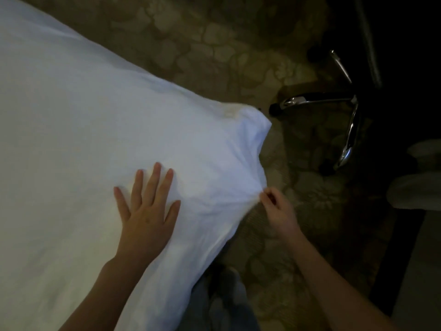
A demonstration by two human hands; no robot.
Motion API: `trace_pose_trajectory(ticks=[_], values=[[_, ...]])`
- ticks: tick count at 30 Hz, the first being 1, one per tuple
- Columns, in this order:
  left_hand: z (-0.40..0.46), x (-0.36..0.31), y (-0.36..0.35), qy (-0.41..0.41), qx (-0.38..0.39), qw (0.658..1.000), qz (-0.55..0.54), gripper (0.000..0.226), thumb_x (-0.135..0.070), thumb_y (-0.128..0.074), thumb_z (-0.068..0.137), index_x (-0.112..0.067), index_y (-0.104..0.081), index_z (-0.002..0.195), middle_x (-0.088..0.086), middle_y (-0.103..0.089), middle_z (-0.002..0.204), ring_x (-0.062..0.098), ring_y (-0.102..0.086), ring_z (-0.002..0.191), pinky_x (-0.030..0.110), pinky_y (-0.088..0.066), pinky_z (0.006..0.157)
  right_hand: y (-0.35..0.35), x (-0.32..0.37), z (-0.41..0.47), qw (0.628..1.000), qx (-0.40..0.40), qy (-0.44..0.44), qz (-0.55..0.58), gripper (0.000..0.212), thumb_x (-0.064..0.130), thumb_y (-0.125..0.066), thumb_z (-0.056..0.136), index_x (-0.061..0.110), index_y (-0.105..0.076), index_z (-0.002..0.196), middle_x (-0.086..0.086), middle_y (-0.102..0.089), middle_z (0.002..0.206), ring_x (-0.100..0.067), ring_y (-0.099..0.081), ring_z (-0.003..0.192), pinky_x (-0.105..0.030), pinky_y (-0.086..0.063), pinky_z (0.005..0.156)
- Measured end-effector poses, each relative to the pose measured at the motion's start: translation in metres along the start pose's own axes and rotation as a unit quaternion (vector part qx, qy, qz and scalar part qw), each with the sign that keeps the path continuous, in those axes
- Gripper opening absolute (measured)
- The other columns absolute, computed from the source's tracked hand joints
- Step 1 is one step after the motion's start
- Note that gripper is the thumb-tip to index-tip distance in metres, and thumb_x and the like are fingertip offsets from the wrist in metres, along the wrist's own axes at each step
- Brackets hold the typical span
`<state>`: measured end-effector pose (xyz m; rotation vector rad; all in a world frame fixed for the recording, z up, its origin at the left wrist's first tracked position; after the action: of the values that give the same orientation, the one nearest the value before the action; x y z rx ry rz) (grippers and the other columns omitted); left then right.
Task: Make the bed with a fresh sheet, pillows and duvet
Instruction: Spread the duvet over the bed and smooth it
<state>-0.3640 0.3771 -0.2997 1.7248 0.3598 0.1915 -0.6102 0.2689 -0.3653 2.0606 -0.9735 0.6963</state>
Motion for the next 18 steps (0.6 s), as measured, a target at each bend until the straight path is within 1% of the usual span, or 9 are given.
trace_pose_trajectory(ticks=[3, 5, 7, 9, 10, 12, 14, 16, 18], values=[[0.026, -0.005, 0.009, 0.008, 0.004, 1.0, -0.016, 0.061, -0.044, -0.031, 0.092, -0.018, -0.035, 0.147, 0.01, -0.032, 0.154, 0.035, -0.028, 0.14, 0.066, -0.021, 0.106, 0.021, 0.006, -0.026, 0.987, -0.009, 0.036, -0.158, 0.013, 0.026, -0.052, 0.097, 0.019, -0.058, 0.088, 0.009, -0.056, 0.074, -0.005, -0.055, 0.067, -0.017, -0.038, 0.059], [0.049, -0.007, 0.017, 0.012, 0.004, 1.0, -0.019, 0.06, -0.044, -0.03, 0.092, -0.016, -0.038, 0.145, 0.012, -0.034, 0.152, 0.038, -0.031, 0.139, 0.066, -0.022, 0.106, 0.012, 0.01, -0.008, 0.972, 0.032, 0.007, -0.234, 0.015, 0.027, -0.049, 0.099, 0.018, -0.055, 0.089, 0.011, -0.054, 0.075, -0.011, -0.056, 0.073, -0.018, -0.039, 0.061], [0.074, -0.004, 0.023, 0.025, 0.008, 0.999, -0.031, 0.06, -0.044, -0.028, 0.093, -0.016, -0.038, 0.145, 0.012, -0.034, 0.152, 0.039, -0.031, 0.139, 0.066, -0.019, 0.107, 0.009, 0.012, 0.024, 0.979, 0.056, -0.109, -0.16, 0.012, 0.018, -0.049, 0.098, 0.016, -0.053, 0.087, 0.001, -0.058, 0.084, -0.02, -0.057, 0.085, -0.026, -0.047, 0.073], [0.1, 0.005, 0.026, 0.064, 0.011, 0.997, -0.048, 0.061, -0.045, -0.024, 0.094, -0.019, -0.034, 0.147, 0.01, -0.03, 0.154, 0.036, -0.025, 0.142, 0.062, -0.013, 0.111, 0.013, 0.027, 0.061, 0.979, -0.003, -0.198, -0.043, 0.013, 0.009, -0.048, 0.095, 0.014, -0.056, 0.085, -0.009, -0.06, 0.092, -0.033, -0.058, 0.097, -0.034, -0.046, 0.079], [0.113, 0.01, 0.026, 0.082, 0.011, 0.995, -0.051, 0.06, -0.046, -0.022, 0.094, -0.02, -0.032, 0.148, 0.008, -0.027, 0.156, 0.033, -0.021, 0.144, 0.06, -0.01, 0.113, 0.015, 0.042, 0.079, 0.979, -0.028, -0.202, -0.017, 0.012, 0.007, -0.047, 0.095, 0.011, -0.057, 0.092, -0.012, -0.06, 0.098, -0.033, -0.056, 0.098, -0.034, -0.044, 0.078], [0.136, 0.02, 0.024, 0.102, 0.001, 0.994, -0.039, 0.059, -0.046, -0.019, 0.097, -0.021, -0.03, 0.149, 0.005, -0.025, 0.156, 0.029, -0.019, 0.145, 0.058, -0.008, 0.115, 0.006, 0.089, 0.117, 0.991, -0.024, -0.13, -0.033, 0.021, 0.01, -0.048, 0.097, 0.003, -0.054, 0.115, -0.015, -0.057, 0.115, -0.024, -0.051, 0.099, -0.03, -0.04, 0.082], [0.157, 0.024, 0.023, 0.116, 0.001, 0.993, -0.016, 0.059, -0.046, -0.013, 0.099, -0.021, -0.028, 0.15, 0.005, -0.025, 0.157, 0.028, -0.019, 0.145, 0.057, -0.008, 0.115, -0.022, 0.142, 0.154, 0.998, 0.028, -0.036, -0.043, 0.032, 0.018, -0.056, 0.095, 0.006, -0.051, 0.124, -0.014, -0.055, 0.122, -0.023, -0.053, 0.106, -0.034, -0.042, 0.094], [0.174, 0.02, 0.023, 0.138, 0.006, 0.99, 0.0, 0.06, -0.046, -0.009, 0.099, -0.02, -0.025, 0.151, 0.005, -0.024, 0.157, 0.029, -0.016, 0.146, 0.059, -0.005, 0.115, -0.06, 0.182, 0.183, 0.993, 0.084, -0.016, -0.08, 0.053, 0.037, -0.063, 0.089, 0.016, -0.047, 0.134, -0.007, -0.051, 0.134, -0.024, -0.049, 0.122, -0.044, -0.038, 0.107], [0.184, 0.015, 0.021, 0.15, 0.011, 0.989, -0.002, 0.059, -0.045, -0.014, 0.099, -0.019, -0.024, 0.151, 0.006, -0.022, 0.158, 0.029, -0.014, 0.146, 0.063, -0.005, 0.114, -0.095, 0.208, 0.202, 0.983, 0.128, -0.003, -0.129, 0.084, 0.061, -0.064, 0.079, 0.025, -0.031, 0.146, -0.001, -0.039, 0.147, -0.022, -0.037, 0.135, -0.047, -0.028, 0.114]])
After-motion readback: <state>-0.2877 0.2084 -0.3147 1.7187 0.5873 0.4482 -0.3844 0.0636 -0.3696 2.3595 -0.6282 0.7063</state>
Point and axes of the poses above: each hand's wrist, its own z-axis towards the middle knuckle, its own y-axis out of the back of the hand, x = y × z, the point moved 4 cm from there along z, towards the middle knuckle
